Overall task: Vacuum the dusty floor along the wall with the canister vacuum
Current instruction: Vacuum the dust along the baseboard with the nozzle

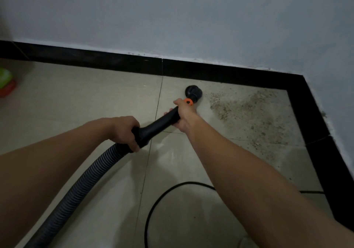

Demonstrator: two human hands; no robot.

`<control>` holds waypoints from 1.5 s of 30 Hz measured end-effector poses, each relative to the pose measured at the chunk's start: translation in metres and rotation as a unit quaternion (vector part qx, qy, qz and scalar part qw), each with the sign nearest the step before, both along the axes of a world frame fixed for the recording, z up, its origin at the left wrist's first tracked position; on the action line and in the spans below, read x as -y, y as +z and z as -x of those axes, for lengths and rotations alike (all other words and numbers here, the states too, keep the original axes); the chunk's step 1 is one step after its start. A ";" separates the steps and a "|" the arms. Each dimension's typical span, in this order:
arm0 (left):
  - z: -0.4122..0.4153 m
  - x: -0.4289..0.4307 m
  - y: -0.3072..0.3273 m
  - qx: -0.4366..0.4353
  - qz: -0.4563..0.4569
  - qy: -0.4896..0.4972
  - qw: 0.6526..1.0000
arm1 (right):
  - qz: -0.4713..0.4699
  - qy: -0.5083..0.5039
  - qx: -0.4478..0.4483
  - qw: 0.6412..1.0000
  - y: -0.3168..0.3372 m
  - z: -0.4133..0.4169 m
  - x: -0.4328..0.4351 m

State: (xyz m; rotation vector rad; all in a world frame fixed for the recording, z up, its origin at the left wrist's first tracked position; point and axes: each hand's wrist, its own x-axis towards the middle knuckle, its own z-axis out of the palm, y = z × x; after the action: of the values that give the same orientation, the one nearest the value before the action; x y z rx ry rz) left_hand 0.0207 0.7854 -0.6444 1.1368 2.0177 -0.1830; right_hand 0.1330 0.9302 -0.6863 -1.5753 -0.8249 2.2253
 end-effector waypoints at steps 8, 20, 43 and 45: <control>-0.001 -0.006 -0.011 -0.001 0.039 -0.069 0.997 | 0.046 -0.166 -0.013 0.985 -0.030 -0.040 0.030; -0.017 -0.038 -0.016 0.039 -0.004 -0.050 0.998 | -0.003 -0.064 0.015 0.998 -0.009 -0.038 -0.027; -0.042 -0.100 -0.037 0.086 -0.049 -0.068 0.993 | -0.038 -0.074 0.053 0.995 -0.034 -0.068 -0.099; -0.046 -0.112 -0.035 0.098 -0.067 -0.051 0.992 | -0.052 -0.045 0.072 0.995 -0.028 -0.062 -0.118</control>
State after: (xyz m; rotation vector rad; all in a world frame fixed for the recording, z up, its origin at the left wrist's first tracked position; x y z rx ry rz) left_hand 0.0669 0.8972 -0.6796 1.2909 1.8216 0.0128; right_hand 0.1949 1.0482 -0.7140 -1.7038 -0.8768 1.9925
